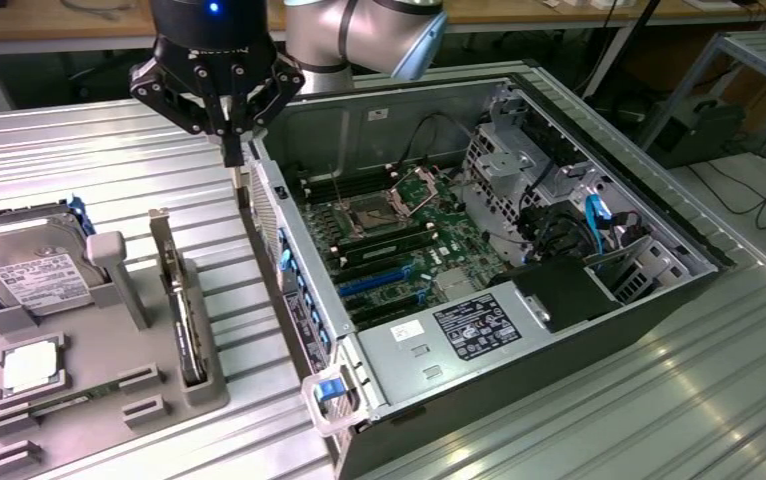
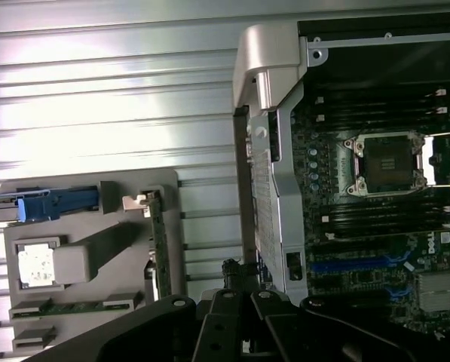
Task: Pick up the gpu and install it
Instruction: 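Reach for the gpu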
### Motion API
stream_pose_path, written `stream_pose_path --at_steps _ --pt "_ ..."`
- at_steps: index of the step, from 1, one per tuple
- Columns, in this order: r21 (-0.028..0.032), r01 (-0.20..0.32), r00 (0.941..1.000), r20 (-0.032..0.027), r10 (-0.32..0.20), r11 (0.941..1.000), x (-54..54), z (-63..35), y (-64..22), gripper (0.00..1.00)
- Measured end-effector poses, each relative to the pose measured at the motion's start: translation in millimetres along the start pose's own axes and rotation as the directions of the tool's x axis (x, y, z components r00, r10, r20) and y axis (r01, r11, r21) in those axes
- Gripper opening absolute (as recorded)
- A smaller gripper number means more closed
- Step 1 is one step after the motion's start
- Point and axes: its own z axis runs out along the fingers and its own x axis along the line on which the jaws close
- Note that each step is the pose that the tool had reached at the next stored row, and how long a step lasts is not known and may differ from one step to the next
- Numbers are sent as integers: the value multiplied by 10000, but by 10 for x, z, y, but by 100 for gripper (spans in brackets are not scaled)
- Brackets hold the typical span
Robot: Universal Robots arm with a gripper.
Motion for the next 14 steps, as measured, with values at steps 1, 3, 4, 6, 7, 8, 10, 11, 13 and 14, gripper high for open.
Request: stream_pose_path --at_steps 1,3,4,6,7,8,10,11,13,14 --pt "0 0 10000 0 0 10000 5 0 0 11" --pt "0 0 10000 0 0 10000 16 -1 -1 11" --pt "0 0 10000 0 0 10000 24 -1 -2 11" --pt "0 0 10000 0 0 10000 39 -1 -3 11" --pt "0 0 10000 0 0 10000 45 -2 -3 11" --pt "0 0 10000 0 0 10000 50 -1 -4 11" --pt "0 0 10000 -1 0 10000 61 -2 -5 11" --pt "0 0 10000 0 0 10000 66 -2 -5 11" --pt "0 0 10000 0 0 10000 76 -3 -6 11" --pt "0 0 10000 0 0 10000 82 -2 -6 11"
